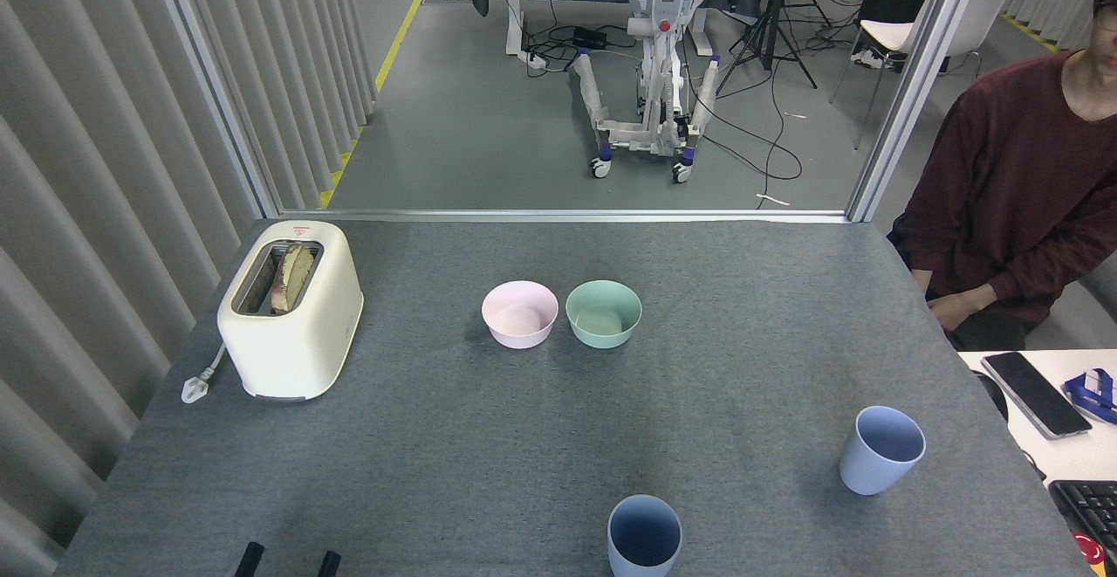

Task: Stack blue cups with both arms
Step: 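Withdraw the left gripper from the placed blue cup, then reach the right gripper to the other blue cup and grasp it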

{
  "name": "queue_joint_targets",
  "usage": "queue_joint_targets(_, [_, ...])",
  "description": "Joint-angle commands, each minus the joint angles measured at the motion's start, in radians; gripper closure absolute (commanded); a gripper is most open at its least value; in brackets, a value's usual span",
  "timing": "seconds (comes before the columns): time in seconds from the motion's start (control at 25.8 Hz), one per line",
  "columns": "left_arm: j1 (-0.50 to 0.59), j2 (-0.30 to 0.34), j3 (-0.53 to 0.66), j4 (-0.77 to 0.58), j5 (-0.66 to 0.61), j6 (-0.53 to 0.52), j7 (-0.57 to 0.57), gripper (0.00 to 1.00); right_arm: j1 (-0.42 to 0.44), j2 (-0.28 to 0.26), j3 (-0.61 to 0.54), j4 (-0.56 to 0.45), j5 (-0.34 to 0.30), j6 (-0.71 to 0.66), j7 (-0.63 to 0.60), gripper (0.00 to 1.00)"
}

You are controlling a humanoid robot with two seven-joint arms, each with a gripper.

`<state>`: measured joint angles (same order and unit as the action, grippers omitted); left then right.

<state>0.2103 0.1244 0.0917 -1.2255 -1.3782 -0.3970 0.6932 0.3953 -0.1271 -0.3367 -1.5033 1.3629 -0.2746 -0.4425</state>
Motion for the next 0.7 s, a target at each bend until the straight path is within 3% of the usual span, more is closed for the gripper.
queue_joint_targets(0.0, [0.007,0.014,0.048,0.001,0.027,-0.002,-0.001,0.00,-0.138,-0.016,0.002,0.110,0.008,0.045,0.044,0.00])
queue_joint_targets(0.23, [-0.005,0.017,0.048,0.000,0.025,-0.003,-0.001,0.00,-0.308,-0.106,0.025,0.287,0.015,0.049,0.061,0.00])
queue_joint_targets(0.66, [0.000,0.020,0.049,0.003,0.025,-0.003,-0.001,0.00,-0.466,-0.129,0.103,0.446,0.067,0.051,0.053,0.00])
